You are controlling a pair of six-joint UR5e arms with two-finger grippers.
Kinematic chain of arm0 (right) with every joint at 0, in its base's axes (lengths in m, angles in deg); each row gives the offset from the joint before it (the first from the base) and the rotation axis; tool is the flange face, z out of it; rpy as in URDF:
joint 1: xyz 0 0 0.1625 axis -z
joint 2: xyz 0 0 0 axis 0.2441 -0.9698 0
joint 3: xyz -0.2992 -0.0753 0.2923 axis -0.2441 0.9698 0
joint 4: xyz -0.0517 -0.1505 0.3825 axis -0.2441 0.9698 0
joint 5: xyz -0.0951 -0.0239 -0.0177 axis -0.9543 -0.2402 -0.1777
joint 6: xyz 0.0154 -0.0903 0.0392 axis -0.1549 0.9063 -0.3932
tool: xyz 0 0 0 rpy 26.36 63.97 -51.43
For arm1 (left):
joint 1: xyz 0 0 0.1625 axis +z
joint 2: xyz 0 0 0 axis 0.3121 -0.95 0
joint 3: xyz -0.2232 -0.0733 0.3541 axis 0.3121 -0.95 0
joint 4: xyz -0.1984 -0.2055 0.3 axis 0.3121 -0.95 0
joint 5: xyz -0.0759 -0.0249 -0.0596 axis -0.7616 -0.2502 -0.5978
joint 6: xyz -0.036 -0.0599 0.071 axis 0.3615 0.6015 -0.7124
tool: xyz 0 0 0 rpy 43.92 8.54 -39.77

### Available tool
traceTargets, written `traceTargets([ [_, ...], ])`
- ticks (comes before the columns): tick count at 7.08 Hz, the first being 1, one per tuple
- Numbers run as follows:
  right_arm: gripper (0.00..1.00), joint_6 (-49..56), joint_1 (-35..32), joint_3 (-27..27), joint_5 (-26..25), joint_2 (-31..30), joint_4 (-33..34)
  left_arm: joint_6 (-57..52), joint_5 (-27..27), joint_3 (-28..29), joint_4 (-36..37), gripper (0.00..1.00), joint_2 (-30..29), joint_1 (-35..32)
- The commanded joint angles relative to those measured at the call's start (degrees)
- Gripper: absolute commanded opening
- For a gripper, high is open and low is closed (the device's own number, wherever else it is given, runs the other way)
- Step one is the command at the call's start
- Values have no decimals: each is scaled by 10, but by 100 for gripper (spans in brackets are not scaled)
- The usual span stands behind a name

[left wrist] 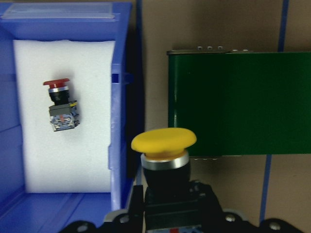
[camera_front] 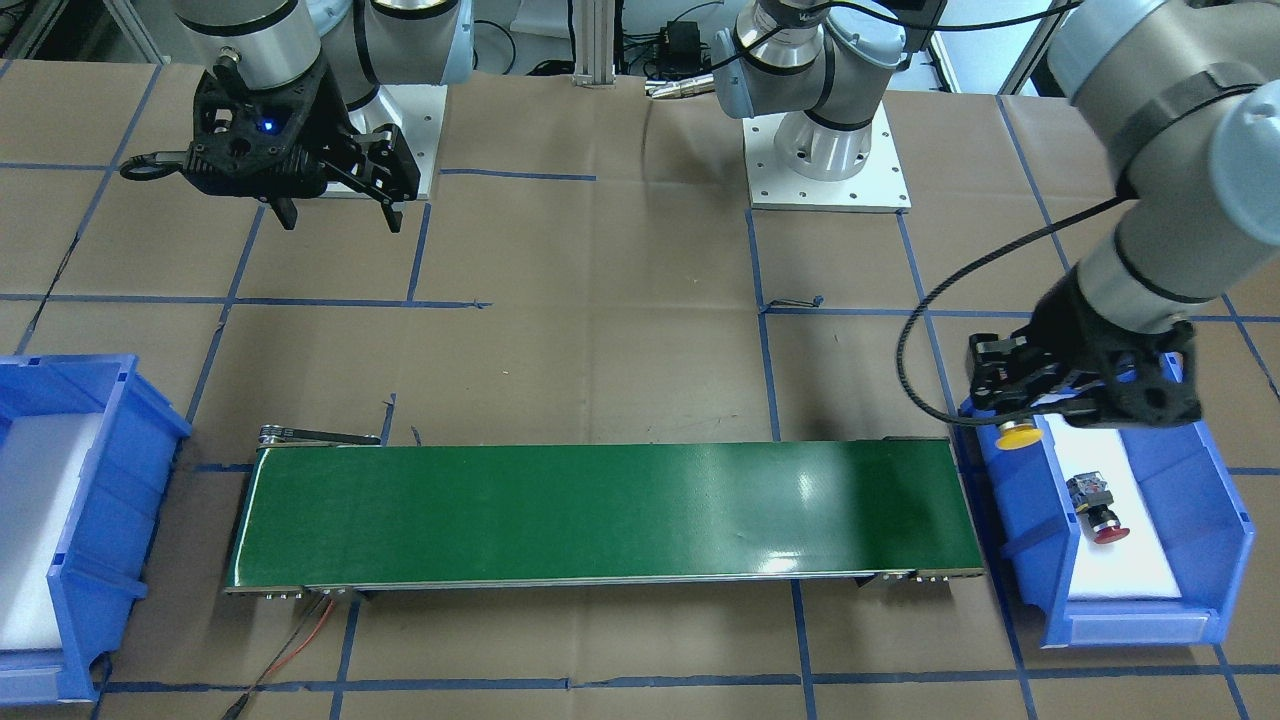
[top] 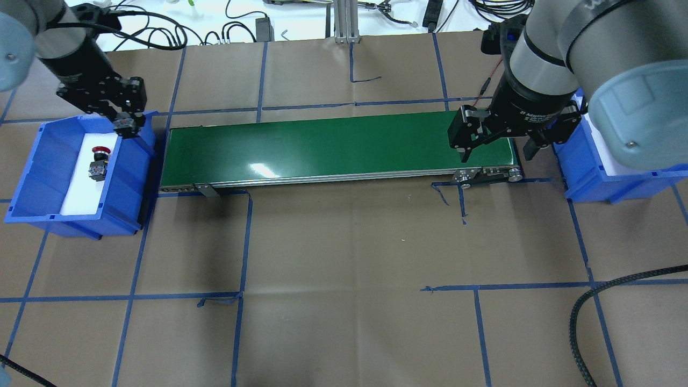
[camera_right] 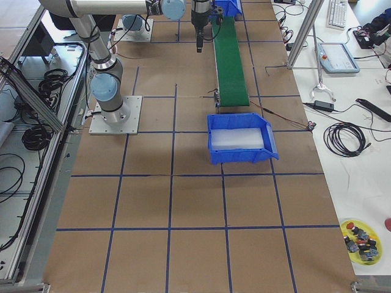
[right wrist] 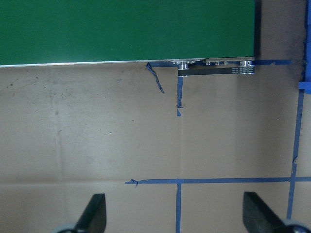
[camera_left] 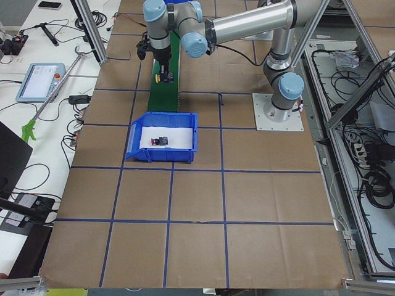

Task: Transport two buttons from left to right
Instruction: 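Carry the yellow button to the conveyor and release it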

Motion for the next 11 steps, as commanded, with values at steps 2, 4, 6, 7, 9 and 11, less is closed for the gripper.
traceTargets([
  [2,100,0,0,-1,0,0,0,30,0,-60,120,11,-54,-50],
  [4,100,0,0,-1,0,0,0,18,1,-93,203,11,-85,-48],
  [6,100,0,0,-2,-1,1,1,18,-3,-92,210,12,-96,-49],
  [7,100,0,0,-2,-1,1,1,18,-5,-94,209,15,-102,-49],
  [9,100,1,0,-2,-1,1,2,18,-5,-91,210,23,-112,-50],
  [11,100,1,0,-2,-1,1,1,27,-24,-87,211,99,-101,-51],
])
